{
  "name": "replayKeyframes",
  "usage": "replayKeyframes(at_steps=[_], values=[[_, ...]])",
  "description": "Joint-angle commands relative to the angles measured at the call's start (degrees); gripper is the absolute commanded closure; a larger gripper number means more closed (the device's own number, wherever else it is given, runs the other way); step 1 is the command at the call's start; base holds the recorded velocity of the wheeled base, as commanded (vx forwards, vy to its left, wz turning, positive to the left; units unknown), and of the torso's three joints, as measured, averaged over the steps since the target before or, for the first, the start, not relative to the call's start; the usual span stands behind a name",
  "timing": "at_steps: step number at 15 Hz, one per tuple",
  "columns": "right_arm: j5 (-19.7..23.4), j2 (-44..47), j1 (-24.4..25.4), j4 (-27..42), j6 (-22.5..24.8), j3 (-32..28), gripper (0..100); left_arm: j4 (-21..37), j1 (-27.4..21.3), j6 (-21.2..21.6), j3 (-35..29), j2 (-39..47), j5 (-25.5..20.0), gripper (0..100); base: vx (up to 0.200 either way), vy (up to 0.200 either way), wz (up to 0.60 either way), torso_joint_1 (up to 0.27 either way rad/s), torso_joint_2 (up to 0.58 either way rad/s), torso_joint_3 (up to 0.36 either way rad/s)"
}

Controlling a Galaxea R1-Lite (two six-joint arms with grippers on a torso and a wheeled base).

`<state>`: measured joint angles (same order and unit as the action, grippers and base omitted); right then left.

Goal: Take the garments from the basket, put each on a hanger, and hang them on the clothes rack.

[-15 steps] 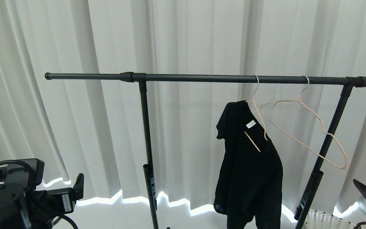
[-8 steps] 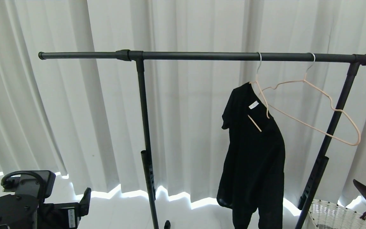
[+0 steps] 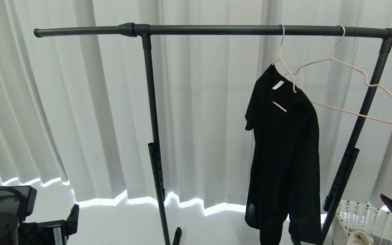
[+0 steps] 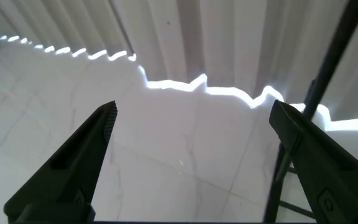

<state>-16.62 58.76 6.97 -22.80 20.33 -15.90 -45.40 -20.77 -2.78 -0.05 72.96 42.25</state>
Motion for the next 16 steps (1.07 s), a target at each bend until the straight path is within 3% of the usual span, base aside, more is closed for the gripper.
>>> replayKeyframes(at_steps=[1,5,16], values=[[0.00,0.13,-0.56,-0.06,0.06,0.25,0,-0.13,3.63,0.05,-0.04,-0.54,-0.07,0,0.000,0.000,0.00,-0.134,0.45,0.295],[-0.08,-0.05,-1.79,-0.06,0.14,2.98,0,-0.13,8.73,0.14,-0.04,-0.54,-0.07,0,0.000,0.000,0.00,0.001,0.05,0.015],[-0.08,0.13,-2.05,-0.23,0.67,2.80,0,-0.04,8.82,0.41,-0.04,-0.19,-0.07,0,0.000,0.000,0.00,-0.011,0.03,0.024]])
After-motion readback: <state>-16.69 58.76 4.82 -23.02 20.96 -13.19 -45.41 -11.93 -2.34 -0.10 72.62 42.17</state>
